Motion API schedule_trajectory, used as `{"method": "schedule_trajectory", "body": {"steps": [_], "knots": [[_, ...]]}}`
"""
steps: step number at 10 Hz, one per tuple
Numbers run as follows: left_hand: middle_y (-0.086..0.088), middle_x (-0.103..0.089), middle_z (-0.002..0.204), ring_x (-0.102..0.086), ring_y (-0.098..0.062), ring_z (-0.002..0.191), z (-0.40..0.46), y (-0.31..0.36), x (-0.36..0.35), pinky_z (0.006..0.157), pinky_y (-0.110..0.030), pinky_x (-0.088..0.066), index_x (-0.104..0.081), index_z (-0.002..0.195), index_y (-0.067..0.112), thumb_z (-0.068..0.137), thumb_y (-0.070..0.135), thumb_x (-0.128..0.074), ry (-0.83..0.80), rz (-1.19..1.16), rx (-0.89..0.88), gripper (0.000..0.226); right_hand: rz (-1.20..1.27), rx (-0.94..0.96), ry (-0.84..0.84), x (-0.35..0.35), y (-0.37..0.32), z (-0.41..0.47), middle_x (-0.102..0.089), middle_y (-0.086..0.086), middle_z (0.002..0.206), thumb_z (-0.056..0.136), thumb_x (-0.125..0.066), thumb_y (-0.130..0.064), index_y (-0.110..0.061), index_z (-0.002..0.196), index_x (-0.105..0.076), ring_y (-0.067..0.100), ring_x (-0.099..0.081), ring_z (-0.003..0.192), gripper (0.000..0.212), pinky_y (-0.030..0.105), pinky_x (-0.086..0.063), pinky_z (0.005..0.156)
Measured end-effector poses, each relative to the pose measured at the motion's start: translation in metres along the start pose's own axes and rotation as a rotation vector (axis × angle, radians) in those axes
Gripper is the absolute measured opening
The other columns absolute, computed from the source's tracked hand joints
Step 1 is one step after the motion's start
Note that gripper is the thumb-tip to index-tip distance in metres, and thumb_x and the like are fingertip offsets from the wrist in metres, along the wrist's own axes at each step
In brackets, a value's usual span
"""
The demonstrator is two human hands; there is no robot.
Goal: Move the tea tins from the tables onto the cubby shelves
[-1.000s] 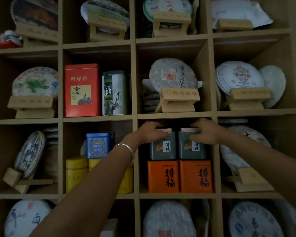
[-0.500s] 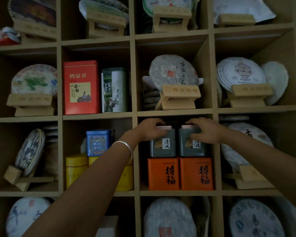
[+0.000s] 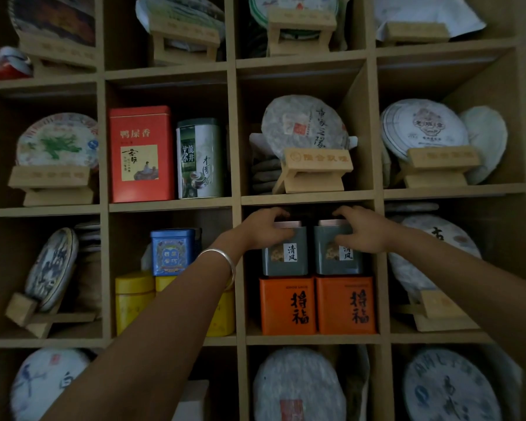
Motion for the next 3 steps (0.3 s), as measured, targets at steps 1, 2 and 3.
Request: {"method": "schedule_trajectory", "body": {"steps": [1,2,3], "knots": [[-0.012,-0.055,0.135,-0.051,-0.027,0.123,0.000,0.001,0.002,0.088,-0.028,-0.039,-0.044,0.139,0.012,0.088,0.032,-0.060,0.028,0.003,-0.026,0.057,0.034,0.001,0.033,0.002,0.003,0.000,-0.044,0.015,0.137,0.081,-0.065,-0.040,-0.014,0.142,-0.033,0.027,-0.048,0.121,0.073,0.031,-0.042,0.093],[-0.012,-0.055,0.136,-0.051,-0.026,0.123,-0.008,0.005,0.006,0.089,-0.027,-0.039,-0.045,0.139,0.012,0.088,0.029,-0.060,0.033,0.039,-0.033,0.056,0.042,0.000,0.040,0.004,0.000,-0.005,-0.043,0.016,0.138,0.083,-0.063,-0.037,-0.013,0.143,-0.031,0.028,-0.046,0.123,0.073,0.030,-0.040,0.093],[-0.013,-0.055,0.136,-0.052,-0.026,0.123,-0.012,0.009,0.012,0.093,-0.029,-0.040,-0.047,0.138,0.011,0.089,0.028,-0.061,0.053,0.058,-0.043,0.053,0.028,-0.006,0.068,0.010,-0.002,-0.008,-0.043,0.017,0.138,0.083,-0.063,-0.036,-0.010,0.143,-0.032,0.029,-0.046,0.124,0.072,0.033,-0.041,0.095]]}}
Point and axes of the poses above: each hand's wrist, its own z-axis towards the middle knuckle, its own x-axis out of the back of the hand, y = z × x, the point moved 6 cm from there along z, towards the middle knuckle
